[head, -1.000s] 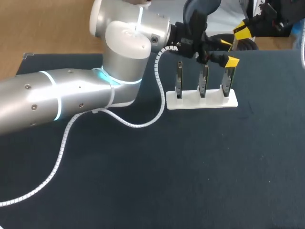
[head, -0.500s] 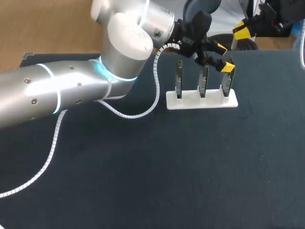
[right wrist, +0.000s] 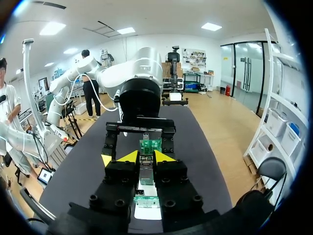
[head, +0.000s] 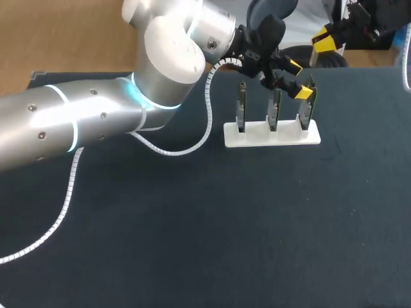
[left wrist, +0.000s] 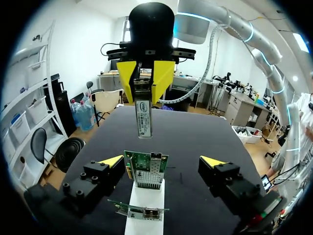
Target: Pick up the optical module with the left hand, and insert it into the network port with the right hand.
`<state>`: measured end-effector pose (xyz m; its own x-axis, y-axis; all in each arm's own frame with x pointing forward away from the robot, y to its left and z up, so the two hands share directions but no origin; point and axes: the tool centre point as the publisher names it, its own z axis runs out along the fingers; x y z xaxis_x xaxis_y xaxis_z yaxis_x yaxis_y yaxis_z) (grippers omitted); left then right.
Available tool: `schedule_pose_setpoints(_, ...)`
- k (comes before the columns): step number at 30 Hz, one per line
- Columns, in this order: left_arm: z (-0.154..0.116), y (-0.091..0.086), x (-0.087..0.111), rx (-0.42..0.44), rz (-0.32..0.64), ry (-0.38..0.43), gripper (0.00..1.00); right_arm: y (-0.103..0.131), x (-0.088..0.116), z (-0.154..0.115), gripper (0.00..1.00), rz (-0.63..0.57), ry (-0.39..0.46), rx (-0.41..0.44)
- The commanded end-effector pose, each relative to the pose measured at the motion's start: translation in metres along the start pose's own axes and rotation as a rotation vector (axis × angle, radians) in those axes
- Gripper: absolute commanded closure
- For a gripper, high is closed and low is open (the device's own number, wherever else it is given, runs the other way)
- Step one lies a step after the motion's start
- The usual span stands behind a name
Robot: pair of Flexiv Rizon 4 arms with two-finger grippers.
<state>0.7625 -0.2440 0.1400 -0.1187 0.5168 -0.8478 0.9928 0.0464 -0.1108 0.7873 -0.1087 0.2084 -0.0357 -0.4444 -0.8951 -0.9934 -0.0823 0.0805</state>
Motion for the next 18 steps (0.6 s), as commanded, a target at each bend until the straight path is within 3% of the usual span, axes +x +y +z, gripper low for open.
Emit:
schedule_pose_setpoints(1,0.0008,-0.0033,-0.002,-0.002,0.015,0.012,0.0,0.0017,-0.001,0.0008,1.0,-0.001,0.005,0.005)
schedule_pose_setpoints(18,0.0004,-0.0061,0.0023,-0.011,0.042,0.053,0.0,0.0038,0.0004,-0.0013,1.0,0.004,0.008,0.013)
